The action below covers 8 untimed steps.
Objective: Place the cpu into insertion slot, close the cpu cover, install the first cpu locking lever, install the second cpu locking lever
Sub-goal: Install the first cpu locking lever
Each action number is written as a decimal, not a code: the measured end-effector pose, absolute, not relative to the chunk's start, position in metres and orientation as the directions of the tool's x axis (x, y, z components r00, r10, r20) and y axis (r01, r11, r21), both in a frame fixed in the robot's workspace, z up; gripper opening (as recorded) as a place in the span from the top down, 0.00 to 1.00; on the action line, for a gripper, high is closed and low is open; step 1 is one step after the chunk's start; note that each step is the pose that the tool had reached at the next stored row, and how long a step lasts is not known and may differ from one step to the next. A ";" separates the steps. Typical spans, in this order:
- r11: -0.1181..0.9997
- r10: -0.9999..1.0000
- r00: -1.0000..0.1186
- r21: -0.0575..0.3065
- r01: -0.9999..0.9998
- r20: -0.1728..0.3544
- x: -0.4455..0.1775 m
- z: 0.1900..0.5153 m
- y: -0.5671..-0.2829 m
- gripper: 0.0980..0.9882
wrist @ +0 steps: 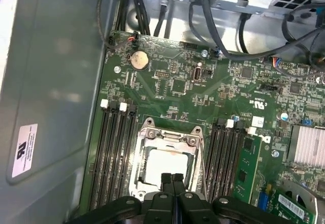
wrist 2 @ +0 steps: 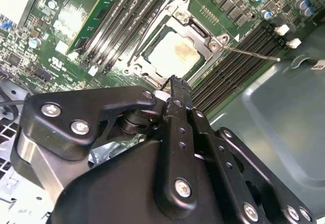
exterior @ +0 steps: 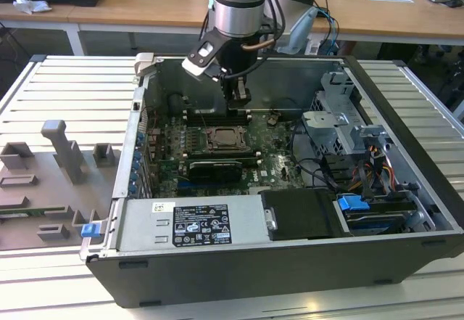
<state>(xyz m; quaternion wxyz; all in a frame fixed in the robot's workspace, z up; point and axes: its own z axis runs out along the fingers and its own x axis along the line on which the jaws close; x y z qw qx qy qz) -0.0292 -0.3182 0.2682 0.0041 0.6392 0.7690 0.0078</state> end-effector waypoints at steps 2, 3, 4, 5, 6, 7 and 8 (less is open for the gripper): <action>0.232 0.973 -0.232 0.017 0.973 0.004 -0.029 0.268 -0.318 0.99; 0.261 0.965 -0.261 0.017 0.965 0.003 -0.029 0.268 -0.318 0.99; 0.278 0.961 -0.278 0.017 0.960 0.003 -0.029 0.268 -0.318 0.99; 0.289 0.957 -0.289 0.017 0.957 0.003 -0.029 0.268 -0.318 0.99; 0.302 0.953 -0.302 0.017 0.953 0.003 -0.029 0.268 -0.318 0.99; 0.316 0.949 -0.316 0.017 0.949 0.003 -0.029 0.268 -0.318 0.99; 0.338 0.941 -0.339 0.017 0.941 0.003 -0.029 0.268 -0.318 0.99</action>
